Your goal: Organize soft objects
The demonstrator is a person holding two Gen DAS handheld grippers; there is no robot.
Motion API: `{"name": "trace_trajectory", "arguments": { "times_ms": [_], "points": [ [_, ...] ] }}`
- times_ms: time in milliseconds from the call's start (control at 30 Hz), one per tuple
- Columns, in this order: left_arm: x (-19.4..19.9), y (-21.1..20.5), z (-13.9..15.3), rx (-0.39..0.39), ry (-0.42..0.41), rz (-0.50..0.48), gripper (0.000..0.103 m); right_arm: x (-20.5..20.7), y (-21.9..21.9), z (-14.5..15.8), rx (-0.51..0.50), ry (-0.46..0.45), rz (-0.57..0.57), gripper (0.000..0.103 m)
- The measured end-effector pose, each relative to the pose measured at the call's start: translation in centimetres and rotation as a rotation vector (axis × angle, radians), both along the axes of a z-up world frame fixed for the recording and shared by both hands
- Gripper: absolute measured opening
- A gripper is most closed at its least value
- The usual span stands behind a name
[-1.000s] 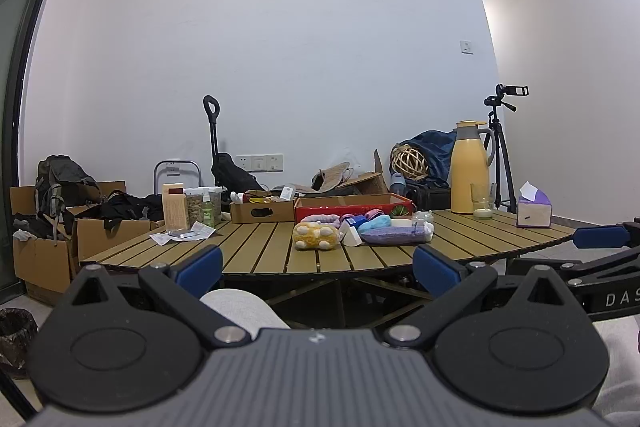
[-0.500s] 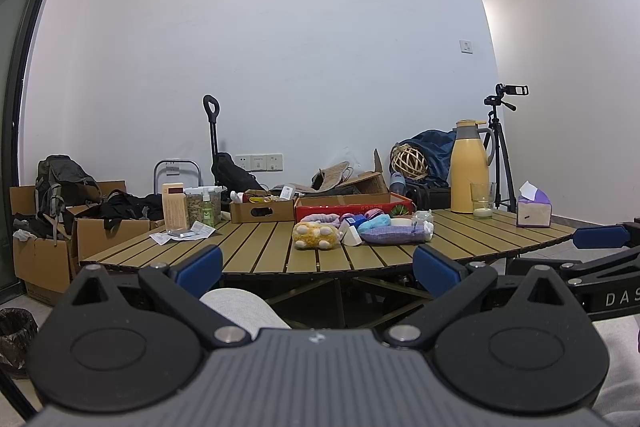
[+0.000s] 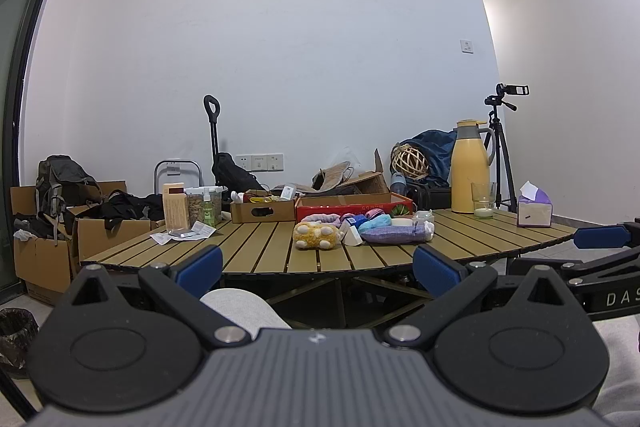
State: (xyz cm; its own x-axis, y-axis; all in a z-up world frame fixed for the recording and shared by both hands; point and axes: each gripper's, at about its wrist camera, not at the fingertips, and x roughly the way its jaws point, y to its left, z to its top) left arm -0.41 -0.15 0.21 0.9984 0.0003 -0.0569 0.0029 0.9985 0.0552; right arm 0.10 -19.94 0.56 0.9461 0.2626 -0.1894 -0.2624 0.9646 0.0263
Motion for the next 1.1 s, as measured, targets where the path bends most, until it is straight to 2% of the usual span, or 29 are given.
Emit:
{"name": "trace_trajectory", "arguments": {
  "times_ms": [300, 500, 767, 933, 1000, 1033, 1100],
  "points": [
    [0.6, -0.3, 0.0, 0.003, 0.010, -0.004, 0.103, 0.9, -0.1, -0.2, 0.000, -0.001, -0.008, 0.103],
    [3.1, 0.1, 0.4, 0.009, 0.012, 0.010, 0.103, 3.5, -0.4, -0.1, 0.005, -0.012, -0.029, 0.103],
    [11.7, 0.3, 1.7, -0.003, 0.051, -0.013, 0.103, 10.8, -1.2, 0.7, 0.009, -0.038, -0.077, 0.103],
    [19.2, 0.4, 2.0, -0.022, 0.099, -0.006, 0.103, 18.3, -3.8, 0.9, 0.134, -0.057, -0.093, 0.103],
    [22.2, 0.2, 1.9, -0.017, 0.106, -0.023, 0.103, 21.5, -4.6, 0.4, 0.171, -0.014, -0.072, 0.103],
    [23.8, 0.1, 1.8, -0.018, 0.103, -0.043, 0.103, 23.4, -4.9, 0.1, 0.172, 0.022, -0.040, 0.103],
    [27.1, -0.3, 1.5, -0.025, 0.115, -0.074, 0.103, 26.2, -5.0, -0.4, 0.160, 0.036, -0.042, 0.103]
  ]
}}
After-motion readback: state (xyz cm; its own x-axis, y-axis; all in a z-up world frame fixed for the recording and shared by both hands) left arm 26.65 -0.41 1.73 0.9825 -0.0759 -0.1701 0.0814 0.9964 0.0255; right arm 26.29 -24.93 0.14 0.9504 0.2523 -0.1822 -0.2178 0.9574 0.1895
